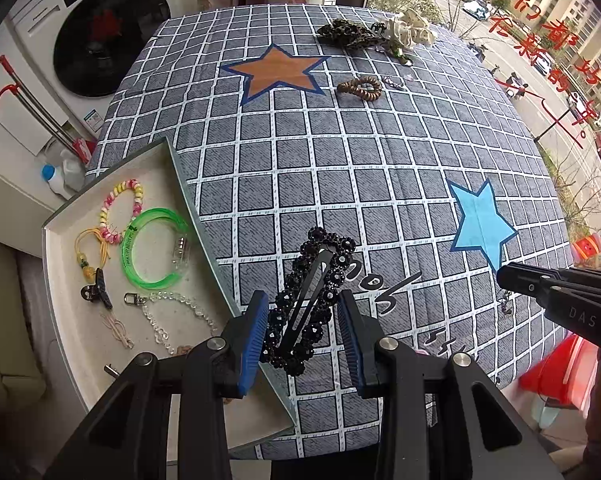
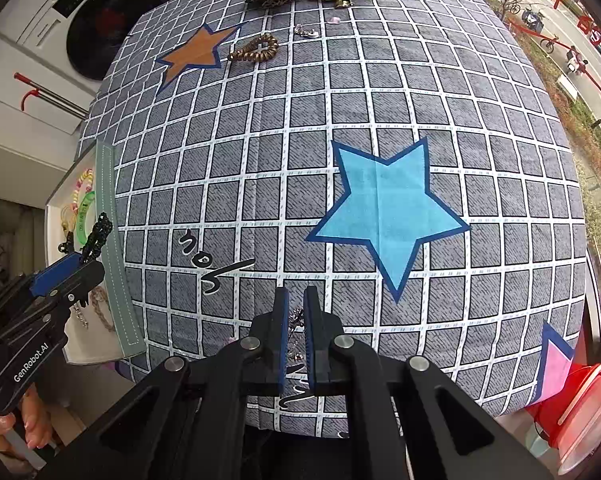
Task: Organize jewelry
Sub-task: 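Carry the black clip and silver charm over the white tray, then lower the black clip and silver charm into the tray and open both tools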
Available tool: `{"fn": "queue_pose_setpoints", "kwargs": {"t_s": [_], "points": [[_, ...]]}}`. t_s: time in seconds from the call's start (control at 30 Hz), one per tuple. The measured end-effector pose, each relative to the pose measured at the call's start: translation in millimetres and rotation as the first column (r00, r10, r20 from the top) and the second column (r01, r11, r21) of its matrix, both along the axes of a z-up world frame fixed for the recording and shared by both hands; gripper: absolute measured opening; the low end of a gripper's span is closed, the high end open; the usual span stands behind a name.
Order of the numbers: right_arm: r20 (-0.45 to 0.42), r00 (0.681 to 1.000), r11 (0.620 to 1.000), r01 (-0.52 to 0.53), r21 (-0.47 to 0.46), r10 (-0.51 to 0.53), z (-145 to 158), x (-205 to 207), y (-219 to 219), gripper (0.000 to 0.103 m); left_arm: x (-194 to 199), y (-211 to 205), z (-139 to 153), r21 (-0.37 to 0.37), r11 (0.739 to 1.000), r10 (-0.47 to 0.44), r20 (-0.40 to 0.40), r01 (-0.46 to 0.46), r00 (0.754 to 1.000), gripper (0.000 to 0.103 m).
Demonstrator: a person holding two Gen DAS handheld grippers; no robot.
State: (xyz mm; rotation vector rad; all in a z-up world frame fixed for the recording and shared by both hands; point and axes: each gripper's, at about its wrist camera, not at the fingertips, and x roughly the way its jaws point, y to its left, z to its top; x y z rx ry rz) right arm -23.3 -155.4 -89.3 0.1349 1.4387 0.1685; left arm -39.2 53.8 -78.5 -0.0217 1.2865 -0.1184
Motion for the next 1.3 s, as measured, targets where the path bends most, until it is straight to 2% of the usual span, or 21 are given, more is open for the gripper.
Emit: {"fn": "queue_pose_setpoints", "kwargs": {"t_s": [0.33, 0.77, 1.03, 1.3], "points": [[0.016, 0.99, 0.99, -0.141, 0.024, 0.14, 4, 13, 71, 0.008, -29, 63, 6, 0.014, 0.989, 0.148, 0.011, -0.148, 0.989, 0.043], [0.045, 0.939, 0.937, -0.342, 0.069, 0.34, 12, 12, 165, 0.008, -69, 145, -3, 0.033, 0.93, 0.367, -0.009, -0.367, 0.93, 0.043], [0.058, 0.896, 0.891, -0.445, 0.088, 0.441, 13, 11, 218, 0.008, -74, 163, -19, 0.021, 0.903, 0.429, -0.03, -0.429, 0.903, 0.043], [0.052, 0.877, 0.871, -0.481, 0.1, 0.478, 4, 21, 246, 0.008, -66, 165, -35, 0.012, 0.897, 0.442, -0.048, -0.442, 0.896, 0.043]]}}
